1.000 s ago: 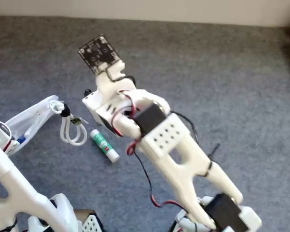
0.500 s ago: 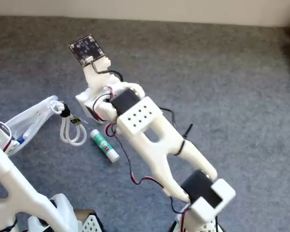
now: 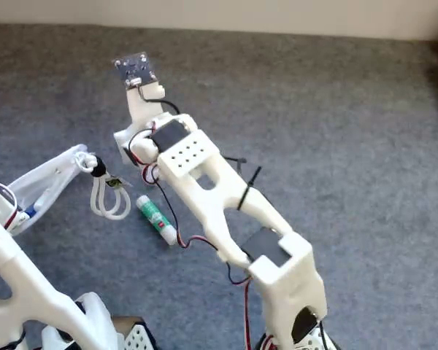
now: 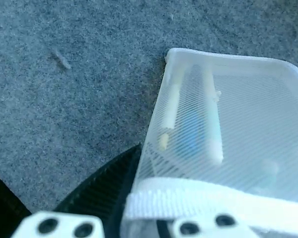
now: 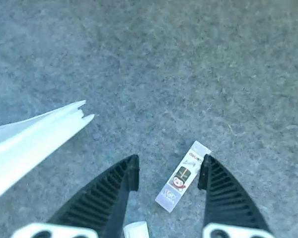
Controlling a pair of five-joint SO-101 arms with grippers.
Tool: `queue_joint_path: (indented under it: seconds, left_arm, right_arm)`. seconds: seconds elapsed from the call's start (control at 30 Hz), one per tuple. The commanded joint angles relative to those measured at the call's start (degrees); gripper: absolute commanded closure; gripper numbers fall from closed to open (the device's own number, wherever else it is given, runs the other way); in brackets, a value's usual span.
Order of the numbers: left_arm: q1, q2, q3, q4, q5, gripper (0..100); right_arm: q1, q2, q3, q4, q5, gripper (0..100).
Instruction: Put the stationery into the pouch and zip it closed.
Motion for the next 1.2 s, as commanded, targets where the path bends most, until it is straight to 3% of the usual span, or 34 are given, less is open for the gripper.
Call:
queue_joint_path:
  seconds: [0.0,0.63,1.17]
  left_arm:
    - [-0.92,0.31,-1.36,-0.44,0.44,99]
    - [-0.92,0.31,-1.27,-0.44,0.26,99]
    - [-0.92,0.31,-1.27,-0.44,0.26,99]
  right_arm:
    - [1.45,1.63,-6.29,0.40,-1.76,80.7]
    - [1.89,18.59,-17.36,0.57,-4.13,80.8]
    - [4.70,31.16,-32.84,12.62,-4.13,80.8]
